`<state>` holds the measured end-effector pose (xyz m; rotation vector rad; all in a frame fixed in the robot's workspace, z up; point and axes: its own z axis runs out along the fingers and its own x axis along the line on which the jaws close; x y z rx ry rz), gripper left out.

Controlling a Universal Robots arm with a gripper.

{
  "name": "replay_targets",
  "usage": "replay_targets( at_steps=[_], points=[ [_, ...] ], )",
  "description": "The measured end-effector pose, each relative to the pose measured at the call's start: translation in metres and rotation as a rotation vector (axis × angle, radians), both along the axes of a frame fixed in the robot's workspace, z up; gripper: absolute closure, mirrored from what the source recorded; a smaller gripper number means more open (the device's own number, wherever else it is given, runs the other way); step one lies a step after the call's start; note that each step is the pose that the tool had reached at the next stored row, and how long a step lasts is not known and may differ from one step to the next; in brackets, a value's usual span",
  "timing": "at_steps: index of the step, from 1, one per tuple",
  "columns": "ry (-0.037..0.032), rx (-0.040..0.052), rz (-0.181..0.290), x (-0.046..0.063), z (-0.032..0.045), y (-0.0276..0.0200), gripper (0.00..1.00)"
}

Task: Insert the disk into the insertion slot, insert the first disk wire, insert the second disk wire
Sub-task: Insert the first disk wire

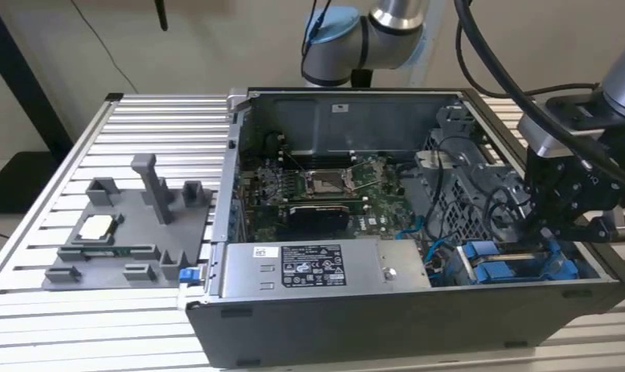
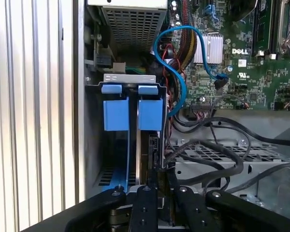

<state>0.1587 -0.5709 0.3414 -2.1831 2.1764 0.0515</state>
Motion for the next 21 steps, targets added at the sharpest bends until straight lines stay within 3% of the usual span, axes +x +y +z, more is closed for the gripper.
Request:
replay_targets(
  at_steps=[7, 15, 19, 21],
  points=[
    [-0.0004, -0.0006, -0.010, 0.0045, -0.0034, 0.0000, 0.81],
    [0.0030, -0.0004, -0.054, 0.0046, -0.0034, 0.0000, 0.81],
    [0.0172, -0.0028, -0.054, 0.0063, 0.0024, 0.0000, 0.81],
    [0.0255, -0.0179, -0.054, 0.0067, 0.0024, 0.0001, 0.81]
  ],
)
